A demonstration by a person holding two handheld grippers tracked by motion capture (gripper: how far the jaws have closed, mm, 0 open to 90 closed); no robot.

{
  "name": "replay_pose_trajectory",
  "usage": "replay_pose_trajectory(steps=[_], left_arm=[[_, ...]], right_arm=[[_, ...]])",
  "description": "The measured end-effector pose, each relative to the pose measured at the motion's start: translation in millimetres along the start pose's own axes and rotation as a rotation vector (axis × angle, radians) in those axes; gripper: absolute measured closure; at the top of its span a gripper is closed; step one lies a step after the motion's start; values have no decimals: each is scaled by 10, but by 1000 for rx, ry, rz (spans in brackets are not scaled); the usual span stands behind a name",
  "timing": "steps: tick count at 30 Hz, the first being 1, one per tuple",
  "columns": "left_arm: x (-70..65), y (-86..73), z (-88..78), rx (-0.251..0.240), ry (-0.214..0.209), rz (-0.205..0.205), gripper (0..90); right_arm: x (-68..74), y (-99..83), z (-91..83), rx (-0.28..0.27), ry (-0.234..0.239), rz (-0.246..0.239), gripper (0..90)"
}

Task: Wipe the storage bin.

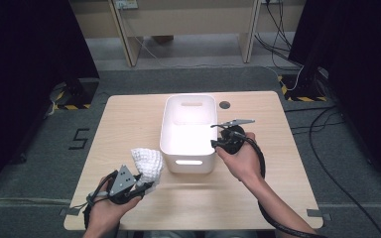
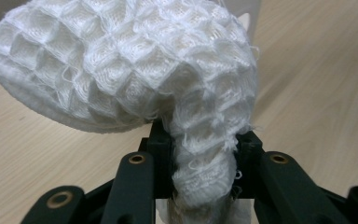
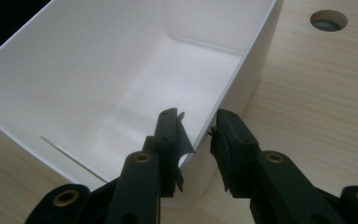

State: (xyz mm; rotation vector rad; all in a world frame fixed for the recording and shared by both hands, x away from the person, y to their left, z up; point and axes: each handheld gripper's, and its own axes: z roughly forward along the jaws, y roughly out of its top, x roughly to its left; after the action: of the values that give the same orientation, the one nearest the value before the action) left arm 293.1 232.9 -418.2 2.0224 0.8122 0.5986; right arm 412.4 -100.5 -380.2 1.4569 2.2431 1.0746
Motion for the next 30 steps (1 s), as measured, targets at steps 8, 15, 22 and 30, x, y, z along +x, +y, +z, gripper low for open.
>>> replay_pose_trajectory(steps=[8,15,22,30], left_arm=[[210,-15,16,6,51,-27,674],[448,-43,85,29,97,-56,674],[671,-79,239,54,135,-90,674],[936,-82,425,95,190,-103,674]], right_arm=[[-86,58,-7,37,6,-6,847],[-127,89,-48,86,1,-119,883],[-172,59,-113,49,41,-119,725],[-277,-17,-430,-6,24,-86,818]])
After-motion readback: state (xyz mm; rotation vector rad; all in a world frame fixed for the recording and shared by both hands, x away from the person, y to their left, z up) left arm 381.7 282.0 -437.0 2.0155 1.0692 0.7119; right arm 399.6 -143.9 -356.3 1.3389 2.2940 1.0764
